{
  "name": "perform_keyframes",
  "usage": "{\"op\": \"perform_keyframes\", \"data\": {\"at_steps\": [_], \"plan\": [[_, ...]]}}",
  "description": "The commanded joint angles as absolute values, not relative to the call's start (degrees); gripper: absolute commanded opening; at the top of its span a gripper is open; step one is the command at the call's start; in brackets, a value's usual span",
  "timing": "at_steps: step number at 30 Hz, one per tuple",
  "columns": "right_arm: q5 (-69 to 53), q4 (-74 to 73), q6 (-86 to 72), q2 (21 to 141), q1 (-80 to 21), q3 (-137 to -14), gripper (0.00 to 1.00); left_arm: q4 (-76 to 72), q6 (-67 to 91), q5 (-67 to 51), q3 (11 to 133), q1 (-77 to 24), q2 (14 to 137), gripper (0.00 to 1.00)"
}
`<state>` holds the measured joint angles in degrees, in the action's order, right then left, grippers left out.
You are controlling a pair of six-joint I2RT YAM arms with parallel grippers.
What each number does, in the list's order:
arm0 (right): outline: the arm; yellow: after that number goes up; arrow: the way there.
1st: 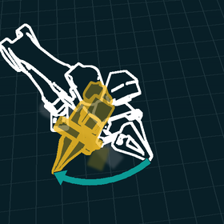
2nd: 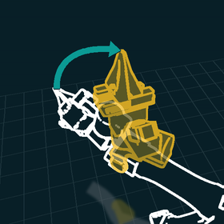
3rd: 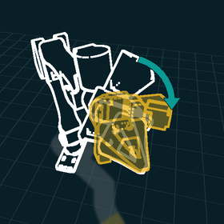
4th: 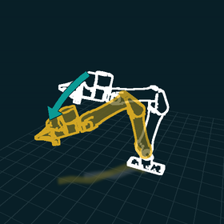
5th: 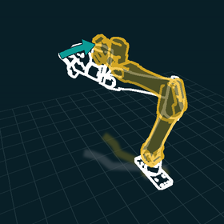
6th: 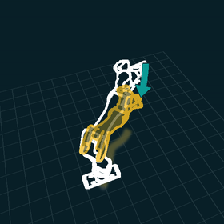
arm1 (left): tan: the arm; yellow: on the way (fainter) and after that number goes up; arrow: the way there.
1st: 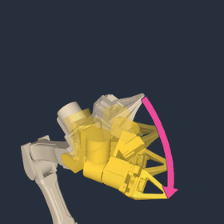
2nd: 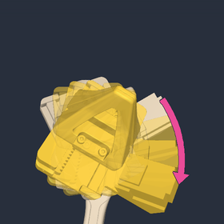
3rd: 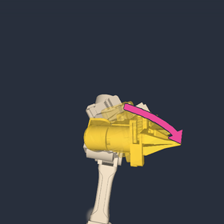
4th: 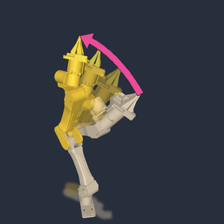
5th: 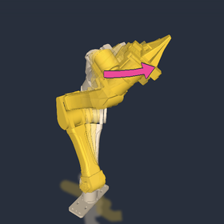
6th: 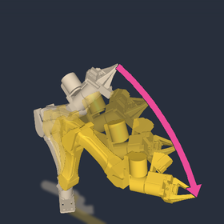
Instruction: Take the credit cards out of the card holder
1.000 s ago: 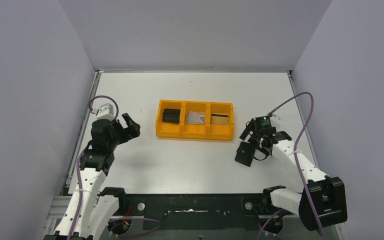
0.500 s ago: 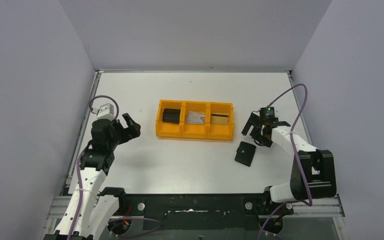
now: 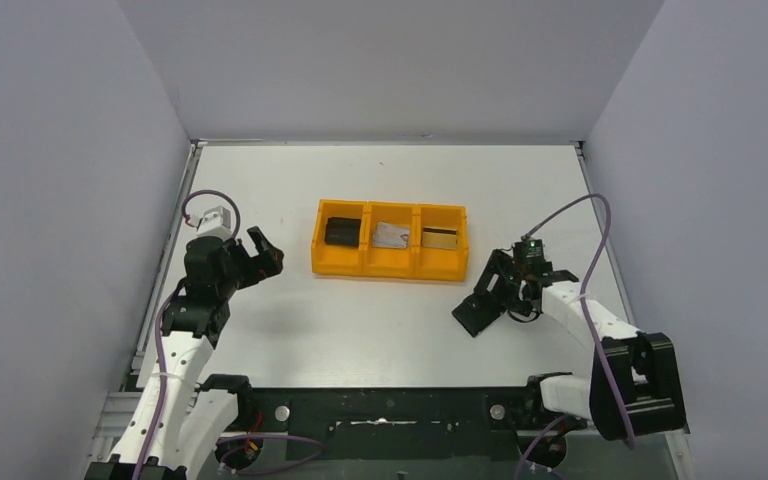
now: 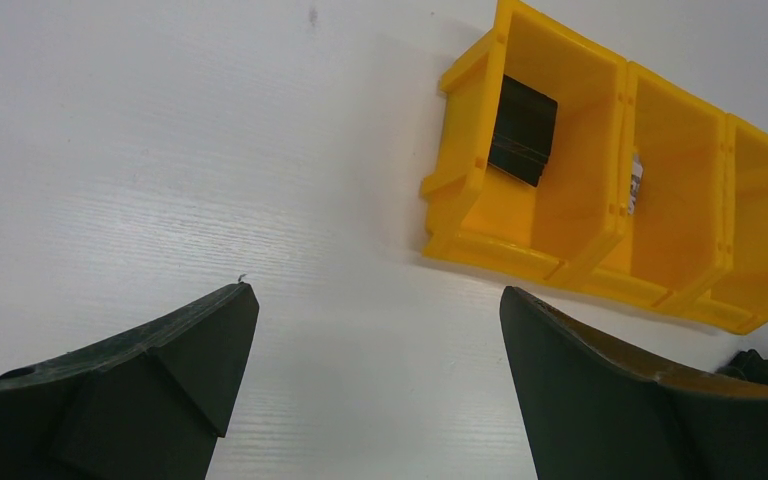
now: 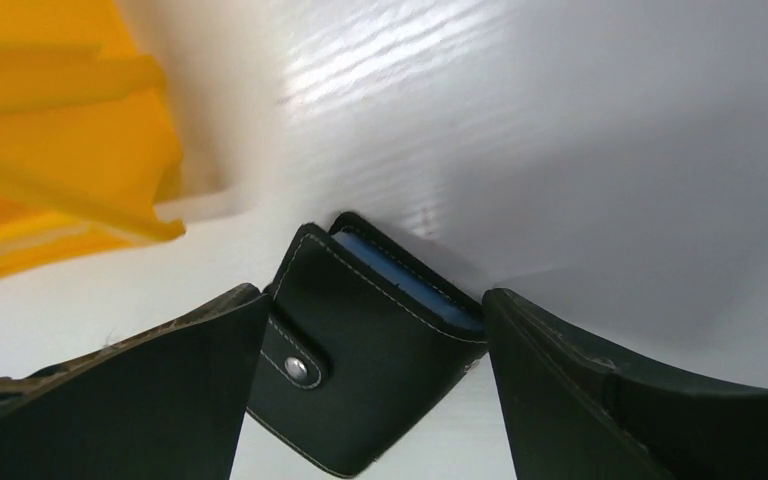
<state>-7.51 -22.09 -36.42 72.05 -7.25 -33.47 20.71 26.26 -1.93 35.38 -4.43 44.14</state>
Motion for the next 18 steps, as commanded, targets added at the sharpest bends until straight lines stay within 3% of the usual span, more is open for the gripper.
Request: {"op": "perform_keyframes", "data": {"at_steps": [1, 10, 18], "plan": [[-10.66, -19.76, -44.19, 65.61, -11.73, -29.32, 0.80, 17.51, 25.31, -2.89, 35.76, -4.13, 43.79, 0.94], [-8.36, -15.24, -52.11, 60.17, -32.79, -26.18, 0.80, 17.41, 25.40, -3.16, 35.73, -4.17, 43.86, 0.94], [16.40, -35.51, -50.21, 69.95, -44.99, -43.27, 0.82, 17.43, 25.36, -3.34, 35.64, -4.22, 43.97, 0.95]]}}
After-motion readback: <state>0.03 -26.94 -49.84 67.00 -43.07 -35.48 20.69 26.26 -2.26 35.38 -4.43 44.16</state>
